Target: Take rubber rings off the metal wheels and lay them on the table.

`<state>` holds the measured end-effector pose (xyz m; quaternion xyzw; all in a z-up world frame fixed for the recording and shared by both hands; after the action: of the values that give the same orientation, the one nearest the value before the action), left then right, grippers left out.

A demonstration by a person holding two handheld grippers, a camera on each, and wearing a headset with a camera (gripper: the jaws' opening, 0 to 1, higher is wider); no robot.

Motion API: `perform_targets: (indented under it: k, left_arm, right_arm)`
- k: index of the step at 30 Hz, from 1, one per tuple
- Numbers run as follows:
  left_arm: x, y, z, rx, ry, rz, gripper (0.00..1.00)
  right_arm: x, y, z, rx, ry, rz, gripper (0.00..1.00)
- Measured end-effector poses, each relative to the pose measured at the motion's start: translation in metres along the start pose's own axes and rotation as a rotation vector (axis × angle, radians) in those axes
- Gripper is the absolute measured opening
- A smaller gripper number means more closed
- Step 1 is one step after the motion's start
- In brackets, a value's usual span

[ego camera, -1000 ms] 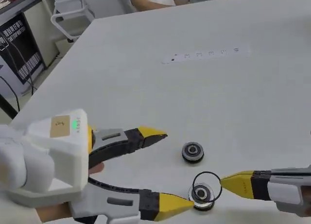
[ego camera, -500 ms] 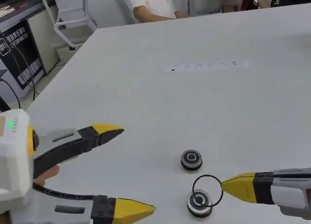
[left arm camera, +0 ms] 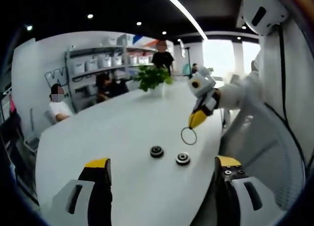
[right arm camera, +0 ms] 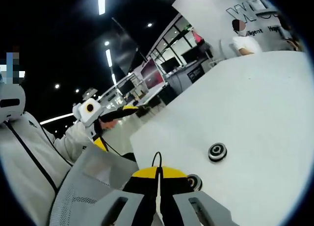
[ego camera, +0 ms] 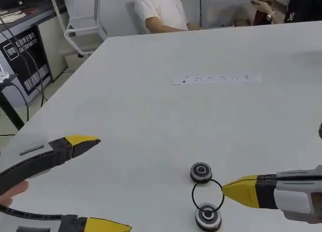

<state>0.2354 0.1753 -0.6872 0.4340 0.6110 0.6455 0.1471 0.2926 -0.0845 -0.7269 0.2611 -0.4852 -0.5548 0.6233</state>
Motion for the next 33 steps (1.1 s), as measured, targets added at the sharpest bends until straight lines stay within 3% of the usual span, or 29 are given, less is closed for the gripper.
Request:
perform_targets:
  k: [6,13,21,33]
  left_arm:
    - [0.018,-0.015,0.005,0.058,0.078,-0.018,0.97]
    - [0.029,-0.028,0.006,0.091,0.116,-0.020,1.00]
    - [0.029,-0.035,0.005,0.114,0.136,-0.024,1.00]
    - [0.031,-0.041,0.004,0.139,0.139,-0.025,1.00]
  right_arm:
    - [-0.009,0.008,0.001,0.025,0.018,0.016,0.00]
    - [-0.023,0.013,0.001,0.047,0.046,0.042,0.00]
    - [-0.039,0.014,-0.005,0.064,0.068,0.078,0.00]
    - [-0.075,0.003,-0.032,0.031,0.056,0.146,0.00]
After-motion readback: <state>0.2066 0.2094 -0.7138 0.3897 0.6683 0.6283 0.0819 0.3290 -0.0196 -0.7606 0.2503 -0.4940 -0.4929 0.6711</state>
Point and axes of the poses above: the centre of the closed fingertips' face, and the gripper's own axes: x roughly backward along the fingers, z roughly to its left, y roughly out of its top, the point moved 8 cm from there along x, roughly backward along the fingers, and after that the axes turned 12 degrees about x, right-handed, at the moved point
